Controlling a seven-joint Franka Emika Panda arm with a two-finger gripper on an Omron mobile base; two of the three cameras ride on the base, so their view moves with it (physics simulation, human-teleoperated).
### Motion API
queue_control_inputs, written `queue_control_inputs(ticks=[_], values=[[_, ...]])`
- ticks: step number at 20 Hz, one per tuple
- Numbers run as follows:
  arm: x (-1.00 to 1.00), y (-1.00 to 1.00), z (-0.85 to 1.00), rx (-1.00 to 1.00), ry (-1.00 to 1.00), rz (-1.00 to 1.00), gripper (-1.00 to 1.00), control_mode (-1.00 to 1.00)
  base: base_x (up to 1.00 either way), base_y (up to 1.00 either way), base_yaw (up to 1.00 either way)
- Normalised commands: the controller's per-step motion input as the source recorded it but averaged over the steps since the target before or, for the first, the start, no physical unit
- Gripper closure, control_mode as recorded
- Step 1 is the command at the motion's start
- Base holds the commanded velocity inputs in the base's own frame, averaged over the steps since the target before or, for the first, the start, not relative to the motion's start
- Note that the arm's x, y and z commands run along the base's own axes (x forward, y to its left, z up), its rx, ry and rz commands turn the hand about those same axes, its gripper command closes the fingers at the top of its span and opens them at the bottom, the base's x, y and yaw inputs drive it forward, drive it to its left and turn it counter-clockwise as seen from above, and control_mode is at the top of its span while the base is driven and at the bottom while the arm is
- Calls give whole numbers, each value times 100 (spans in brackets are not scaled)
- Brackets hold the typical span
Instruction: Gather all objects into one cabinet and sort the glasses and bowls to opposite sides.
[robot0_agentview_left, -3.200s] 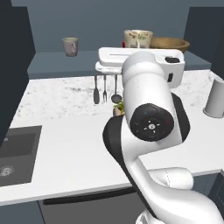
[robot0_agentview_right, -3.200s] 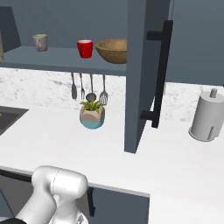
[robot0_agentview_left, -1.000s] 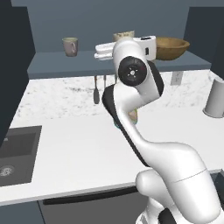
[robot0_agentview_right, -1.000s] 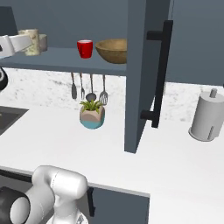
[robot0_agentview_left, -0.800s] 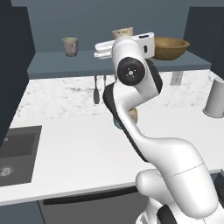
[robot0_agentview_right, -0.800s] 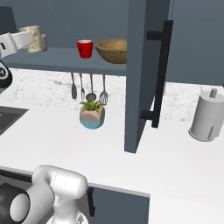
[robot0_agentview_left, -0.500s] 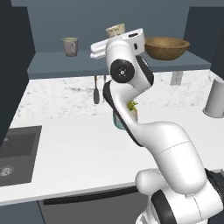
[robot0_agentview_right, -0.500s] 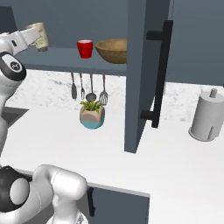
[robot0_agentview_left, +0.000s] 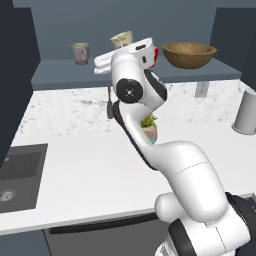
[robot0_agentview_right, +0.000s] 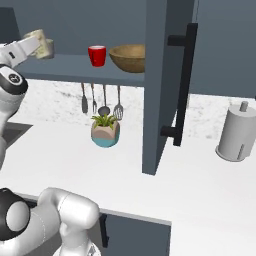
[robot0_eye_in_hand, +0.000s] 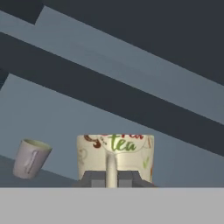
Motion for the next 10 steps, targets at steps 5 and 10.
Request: queue_control_inputs(ticks=[5,10], values=[[0,-39,-14,1,0,17,100,-100,0,0,0],[0,-21,-5,1,0,11,100,-100,0,0,0]])
